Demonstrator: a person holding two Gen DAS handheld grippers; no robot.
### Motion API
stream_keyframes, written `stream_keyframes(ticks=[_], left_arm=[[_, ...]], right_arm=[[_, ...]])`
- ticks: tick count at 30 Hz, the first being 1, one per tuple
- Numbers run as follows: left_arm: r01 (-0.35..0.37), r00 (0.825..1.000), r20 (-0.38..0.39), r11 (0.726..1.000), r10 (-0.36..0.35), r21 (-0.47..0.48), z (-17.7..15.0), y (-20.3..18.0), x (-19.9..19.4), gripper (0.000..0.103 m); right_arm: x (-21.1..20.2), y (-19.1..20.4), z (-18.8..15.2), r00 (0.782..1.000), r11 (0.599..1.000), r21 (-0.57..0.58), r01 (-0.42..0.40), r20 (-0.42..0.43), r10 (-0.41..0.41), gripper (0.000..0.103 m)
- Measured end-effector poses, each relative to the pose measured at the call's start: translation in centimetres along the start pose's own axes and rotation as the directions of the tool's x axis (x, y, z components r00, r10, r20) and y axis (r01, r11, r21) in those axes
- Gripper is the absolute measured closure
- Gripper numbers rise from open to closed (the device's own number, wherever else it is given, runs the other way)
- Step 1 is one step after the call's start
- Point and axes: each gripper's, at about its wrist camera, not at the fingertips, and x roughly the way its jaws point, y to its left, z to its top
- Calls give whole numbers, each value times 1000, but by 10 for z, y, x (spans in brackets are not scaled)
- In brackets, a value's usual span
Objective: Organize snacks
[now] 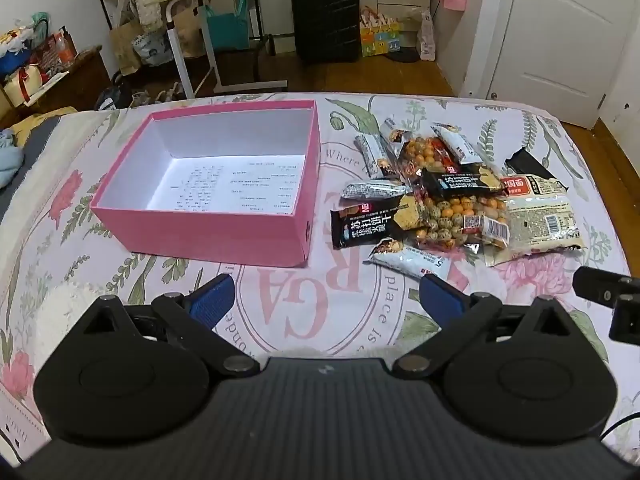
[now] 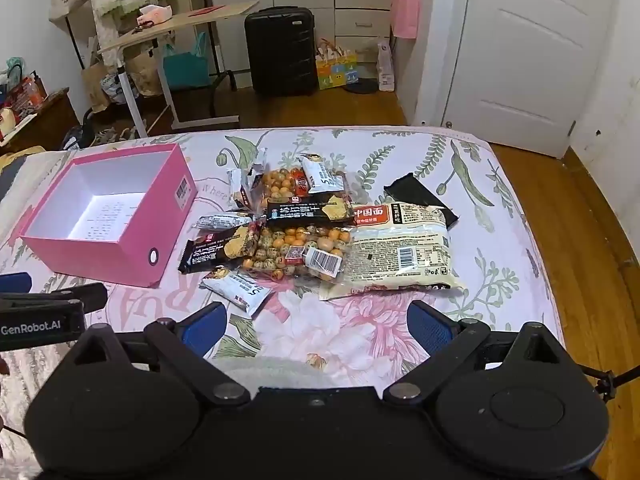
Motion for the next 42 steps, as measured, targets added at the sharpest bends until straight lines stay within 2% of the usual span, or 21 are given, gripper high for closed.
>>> stream_keyframes(ticks=[15, 29, 42], left_arm=[[30, 999, -33, 1000, -30, -8, -4, -3, -4, 3], [-7, 1000, 30, 1000, 6, 21, -4, -5, -13, 3], [3, 999, 36, 1000, -4, 21, -5, -5, -11, 3]], right_arm=[[7, -2, -8, 998, 998, -20, 62, 5, -62, 4], [-1, -3, -13, 998, 998, -38, 44, 47, -42, 4], [-5, 2, -15, 995, 998, -52, 40, 91, -35, 4]])
